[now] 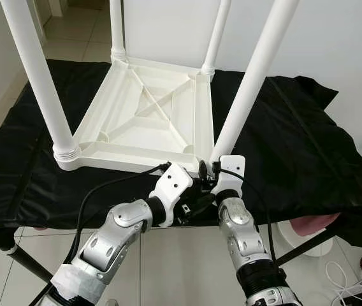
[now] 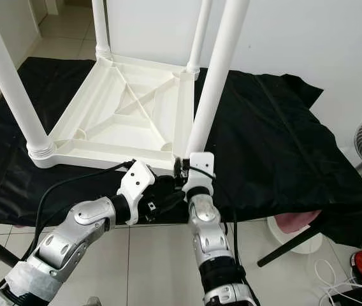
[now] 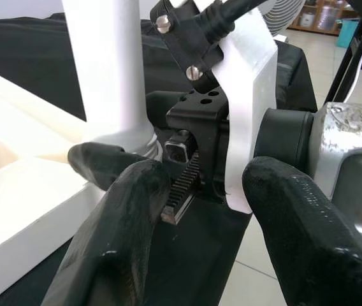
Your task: Building children table
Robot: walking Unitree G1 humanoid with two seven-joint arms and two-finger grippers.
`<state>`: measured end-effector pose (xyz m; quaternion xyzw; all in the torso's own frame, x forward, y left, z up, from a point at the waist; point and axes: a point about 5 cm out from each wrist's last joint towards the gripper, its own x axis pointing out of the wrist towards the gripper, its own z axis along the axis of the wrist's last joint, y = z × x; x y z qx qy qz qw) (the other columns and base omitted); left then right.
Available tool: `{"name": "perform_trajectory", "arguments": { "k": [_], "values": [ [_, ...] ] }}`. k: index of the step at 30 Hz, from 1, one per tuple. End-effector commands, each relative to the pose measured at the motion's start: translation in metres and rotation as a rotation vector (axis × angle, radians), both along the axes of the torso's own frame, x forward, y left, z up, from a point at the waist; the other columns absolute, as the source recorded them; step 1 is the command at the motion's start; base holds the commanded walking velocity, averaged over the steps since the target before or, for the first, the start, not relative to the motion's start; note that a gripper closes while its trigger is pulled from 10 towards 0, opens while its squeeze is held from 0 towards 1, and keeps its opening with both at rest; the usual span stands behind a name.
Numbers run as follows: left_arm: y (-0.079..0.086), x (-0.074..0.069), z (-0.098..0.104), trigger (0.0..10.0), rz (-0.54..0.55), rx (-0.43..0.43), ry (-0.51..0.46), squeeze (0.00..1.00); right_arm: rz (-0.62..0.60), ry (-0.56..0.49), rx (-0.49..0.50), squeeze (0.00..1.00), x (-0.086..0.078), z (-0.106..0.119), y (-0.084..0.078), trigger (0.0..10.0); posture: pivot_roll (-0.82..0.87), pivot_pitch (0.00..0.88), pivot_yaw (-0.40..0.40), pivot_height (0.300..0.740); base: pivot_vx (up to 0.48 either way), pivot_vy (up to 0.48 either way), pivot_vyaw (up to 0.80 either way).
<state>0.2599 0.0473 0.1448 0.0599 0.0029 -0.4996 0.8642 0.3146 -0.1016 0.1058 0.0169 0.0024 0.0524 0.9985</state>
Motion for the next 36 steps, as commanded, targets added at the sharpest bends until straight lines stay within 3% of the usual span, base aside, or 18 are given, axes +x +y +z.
{"name": "perform_trajectory", "arguments": {
  "k": [1, 3, 5, 6, 10, 11, 13, 18, 27, 34, 35, 36],
  "values": [
    [-0.002, -0.004, 0.0, 10.0, -0.036, 0.01, 0.005, 0.0, 0.048, 0.017, -0.008, 1.0, 0.002, -0.001, -0.008, 10.0, 0.04, 0.0, -0.094, 0.74, 0.0, 0.0, 0.0],
    [-0.002, -0.003, 0.0, 10.0, -0.034, 0.012, 0.003, 0.0, 0.129, 0.022, -0.03, 1.0, 0.004, -0.001, -0.008, 10.0, 0.04, 0.0, -0.093, 0.74, 0.0, 0.0, 0.0],
    [-0.002, -0.003, 0.0, 10.0, -0.034, 0.012, 0.003, 0.0, 0.129, 0.022, -0.03, 1.0, 0.004, -0.001, -0.008, 10.0, 0.04, 0.0, -0.093, 0.74, 0.0, 0.0, 0.0],
    [-0.001, -0.003, 0.0, 10.0, -0.032, 0.013, 0.002, 0.0, 0.189, 0.018, -0.047, 0.0, 0.005, -0.001, -0.012, 10.0, 0.04, 0.002, -0.094, 0.74, 0.0, 0.0, 0.0],
    [-0.001, -0.002, 0.001, 10.0, -0.029, 0.013, 0.001, 0.0, 0.298, 0.006, -0.091, 0.0, 0.009, 0.001, -0.022, 10.0, 0.04, 0.001, -0.092, 0.74, 0.0, 0.0, 0.0],
    [0.0, -0.001, 0.002, 10.0, -0.027, 0.012, -0.002, 0.0, 0.432, 0.007, -0.164, 0.0, 0.014, 0.004, -0.032, 10.0, 0.03, 0.003, -0.091, 0.74, 0.0, 0.0, 0.0],
    [0.0, -0.001, 0.002, 10.0, -0.026, 0.012, -0.002, 0.0, 0.484, 0.008, -0.21, 0.0, 0.017, 0.005, -0.035, 10.0, 0.03, 0.003, -0.09, 0.74, 0.0, 0.0, 0.0],
    [-0.001, -0.001, 0.002, 10.0, -0.027, 0.011, -0.002, 0.0, 0.507, -0.004, -0.245, 0.0, 0.021, 0.008, -0.036, 10.0, 0.03, 0.002, -0.088, 0.74, 0.0, 0.0, 0.0],
    [-0.001, 0.001, 0.004, 10.0, -0.023, 0.01, -0.007, 0.0, 0.667, 0.021, -0.28, 0.0, 0.039, 0.013, -0.026, 10.0, 0.05, 0.0, -0.09, 0.74, 0.0, 0.0, 0.0],
    [-0.002, 0.001, 0.004, 10.0, -0.024, 0.009, -0.009, 0.0, 0.677, 0.032, -0.287, 0.0, 0.043, 0.012, -0.021, 9.9, 0.04, 0.0, -0.088, 0.74, 0.0, 0.0, 0.0],
    [-0.002, 0.001, 0.004, 10.0, -0.024, 0.008, -0.009, 0.0, 0.683, 0.036, -0.288, 0.0, 0.043, 0.012, -0.02, 1.0, 0.05, 0.0, -0.091, 0.74, 0.0, 0.0, 0.0],
    [-0.003, 0.002, 0.004, 10.0, -0.024, 0.008, -0.01, 0.0, 0.689, 0.04, -0.288, 0.0, 0.043, 0.011, -0.021, 0.0, 0.05, 0.0, -0.092, 0.74, 0.0, 0.0, 0.0]
  ]
}}
